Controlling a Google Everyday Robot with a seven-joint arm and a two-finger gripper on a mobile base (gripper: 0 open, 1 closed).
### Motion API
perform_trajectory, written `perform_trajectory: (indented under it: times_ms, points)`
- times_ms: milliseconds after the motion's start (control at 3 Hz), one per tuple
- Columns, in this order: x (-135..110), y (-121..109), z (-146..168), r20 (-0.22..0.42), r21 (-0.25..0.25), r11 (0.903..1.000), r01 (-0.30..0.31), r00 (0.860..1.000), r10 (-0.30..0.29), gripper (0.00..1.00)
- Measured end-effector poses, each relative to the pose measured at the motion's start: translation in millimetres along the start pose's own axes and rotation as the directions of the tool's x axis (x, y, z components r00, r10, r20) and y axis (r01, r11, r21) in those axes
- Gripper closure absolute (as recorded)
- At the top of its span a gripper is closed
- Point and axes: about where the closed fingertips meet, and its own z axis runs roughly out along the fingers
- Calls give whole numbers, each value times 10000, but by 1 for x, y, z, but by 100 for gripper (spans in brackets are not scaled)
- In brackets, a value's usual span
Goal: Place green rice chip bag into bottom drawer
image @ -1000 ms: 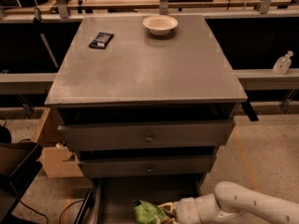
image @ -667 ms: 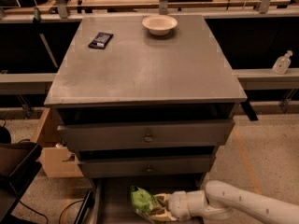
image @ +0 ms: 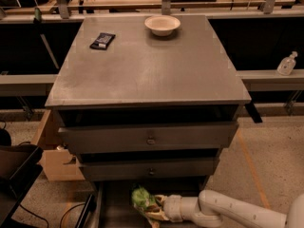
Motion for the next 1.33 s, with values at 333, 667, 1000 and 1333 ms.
perform_trajectory:
  times_ms: [333,667,1000,1333]
  points:
    - [19,-15,13,-269,666,9968,-436,9986,455,100]
    - [21,-15,15,-307,715,9964,-453,9984,476,85]
    - [21,-15,16,-296,685,9966,-458,9984,479,60]
    - [20,-13,19,-279,643,9969,-463,9985,481,29]
